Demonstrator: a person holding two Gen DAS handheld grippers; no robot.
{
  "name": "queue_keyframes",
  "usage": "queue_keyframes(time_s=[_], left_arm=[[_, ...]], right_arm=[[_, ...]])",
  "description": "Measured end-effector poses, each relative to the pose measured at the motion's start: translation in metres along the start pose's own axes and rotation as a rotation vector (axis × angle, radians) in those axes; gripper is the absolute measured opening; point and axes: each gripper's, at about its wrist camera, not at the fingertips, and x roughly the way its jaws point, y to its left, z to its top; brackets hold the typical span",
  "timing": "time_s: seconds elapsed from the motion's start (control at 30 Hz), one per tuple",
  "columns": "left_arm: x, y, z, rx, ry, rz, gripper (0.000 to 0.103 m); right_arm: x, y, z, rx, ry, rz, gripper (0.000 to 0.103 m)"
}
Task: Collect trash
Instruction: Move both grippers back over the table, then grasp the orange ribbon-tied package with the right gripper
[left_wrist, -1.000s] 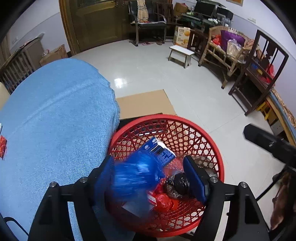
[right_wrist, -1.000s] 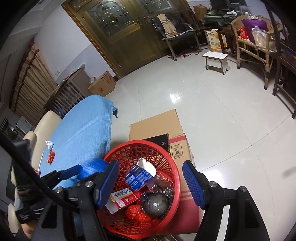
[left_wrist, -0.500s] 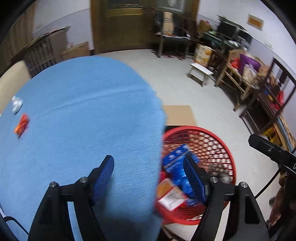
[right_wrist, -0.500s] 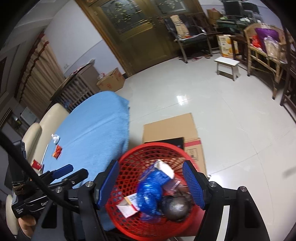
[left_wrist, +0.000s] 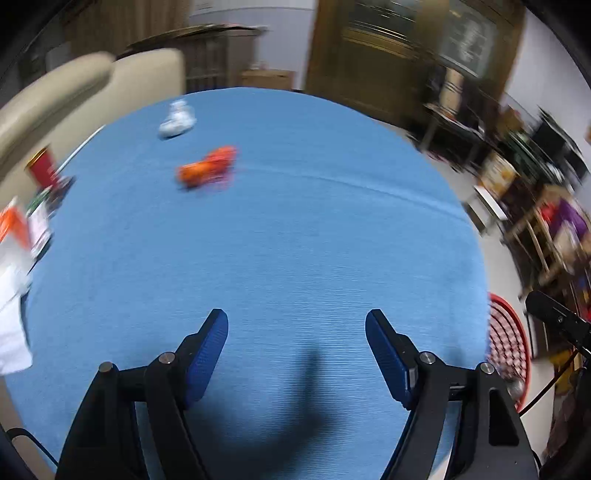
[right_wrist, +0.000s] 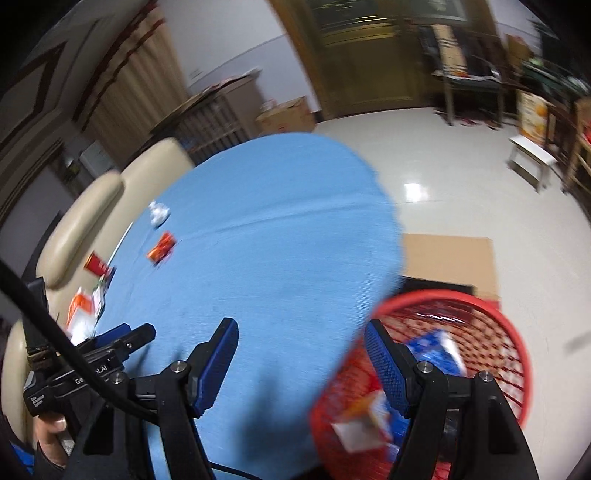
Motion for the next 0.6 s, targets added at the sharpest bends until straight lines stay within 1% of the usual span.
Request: queue_keyframes(time_s=[0.1, 0.17, 0.33, 0.5, 0.6], left_arm=[[0.0, 0.041, -0.001, -0.075, -0.002, 0.042, 0.077], [0.002, 0.066, -0.003, -0.125, 0.006, 0.062, 0.077], [0.005, 0.115, -0.005, -0.218, 0.017, 0.108, 0.077], [0.002, 0.141, -0.002, -0.253, 0.01, 0.135, 0.077], [0.0, 0.151, 0.002, -0.253, 0.004, 0.153, 0.077]], right_arm=[[0.026, 0.035, 0.007, -0.073, 0.023, 0.025, 0.074], [0.05, 0.064, 0.013, -0.148, 0.041, 0.045, 0.074], [0.122, 0.149, 0.028, -0.392, 0.077, 0.12, 0.075], [0.191, 0.212, 0.049, -0.525, 0.109, 0.154, 0.075], [0.222, 0.234, 0.063, -0.566, 0.117, 0.163, 0.075]])
